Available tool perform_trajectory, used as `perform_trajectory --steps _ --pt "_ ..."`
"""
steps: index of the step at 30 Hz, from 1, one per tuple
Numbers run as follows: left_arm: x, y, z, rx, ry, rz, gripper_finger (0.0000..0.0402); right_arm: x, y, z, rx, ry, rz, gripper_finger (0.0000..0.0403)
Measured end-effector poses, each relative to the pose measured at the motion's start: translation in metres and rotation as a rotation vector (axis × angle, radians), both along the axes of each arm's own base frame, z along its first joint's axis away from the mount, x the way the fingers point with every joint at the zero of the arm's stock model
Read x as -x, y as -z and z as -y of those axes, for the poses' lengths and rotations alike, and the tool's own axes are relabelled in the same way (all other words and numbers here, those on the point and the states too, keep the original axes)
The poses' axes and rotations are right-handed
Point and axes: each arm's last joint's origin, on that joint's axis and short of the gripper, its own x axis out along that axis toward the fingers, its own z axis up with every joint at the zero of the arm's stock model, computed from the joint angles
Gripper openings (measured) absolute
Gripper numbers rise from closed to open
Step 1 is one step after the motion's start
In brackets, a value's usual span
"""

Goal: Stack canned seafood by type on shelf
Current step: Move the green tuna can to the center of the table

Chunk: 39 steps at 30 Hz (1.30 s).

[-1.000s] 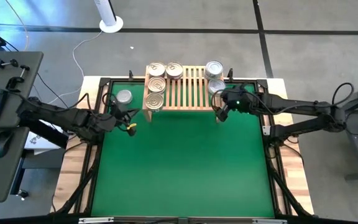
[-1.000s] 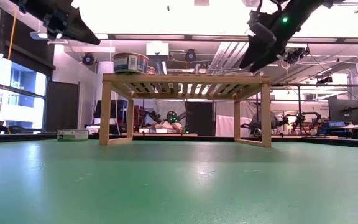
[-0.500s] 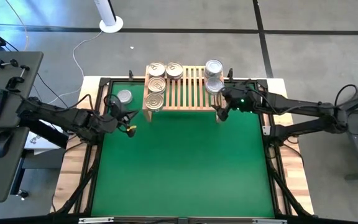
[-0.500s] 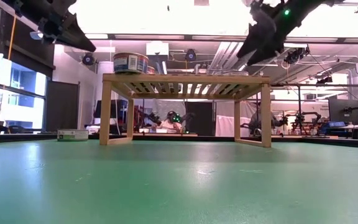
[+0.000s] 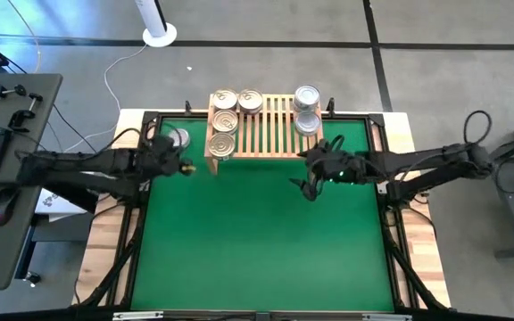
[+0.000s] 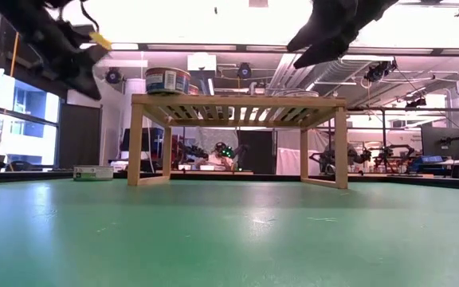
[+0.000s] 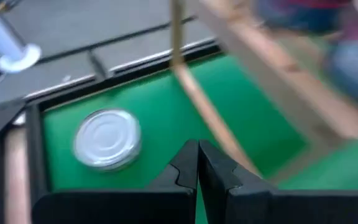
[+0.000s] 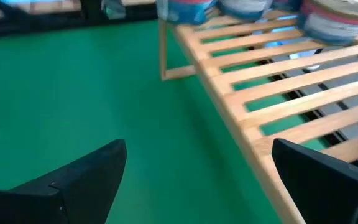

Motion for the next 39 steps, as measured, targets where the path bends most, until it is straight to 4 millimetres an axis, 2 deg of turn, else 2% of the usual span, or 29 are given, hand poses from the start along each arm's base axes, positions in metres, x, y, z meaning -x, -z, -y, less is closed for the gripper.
perform_trajectory --steps 7,11,18,23,27,31,39 --pt "-0.002 0.019 -0.051 0.156 -0.134 -0.202 0.0000 -0.017 0.024 -0.027 0.047 -0.050 -0.093 0.0399" --pt "0.001 0.030 -0.081 0.185 -0.231 -0.298 0.0000 -0.022 0.036 -0.046 0.038 -0.099 -0.129 0.0399" --pt "-0.004 0.049 -0.131 0.232 -0.206 -0.270 0.0000 -0.024 0.049 -0.068 0.109 -0.083 -0.154 0.0399" --pt "0.001 0.071 -0.154 0.295 -0.251 -0.314 0.0000 -0.022 0.050 -0.077 0.142 -0.074 -0.149 0.0399" --pt "0.002 0.088 -0.161 0.402 -0.224 -0.328 0.0000 -0.021 0.049 -0.080 0.137 -0.073 -0.143 0.0399" --pt "-0.004 0.090 -0.155 0.422 -0.197 -0.363 0.0000 -0.020 0.050 -0.080 0.116 -0.058 -0.138 0.0399" --pt "-0.014 0.099 -0.111 0.502 -0.130 -0.405 0.0000 -0.013 0.055 -0.085 0.057 0.015 -0.165 0.0399"
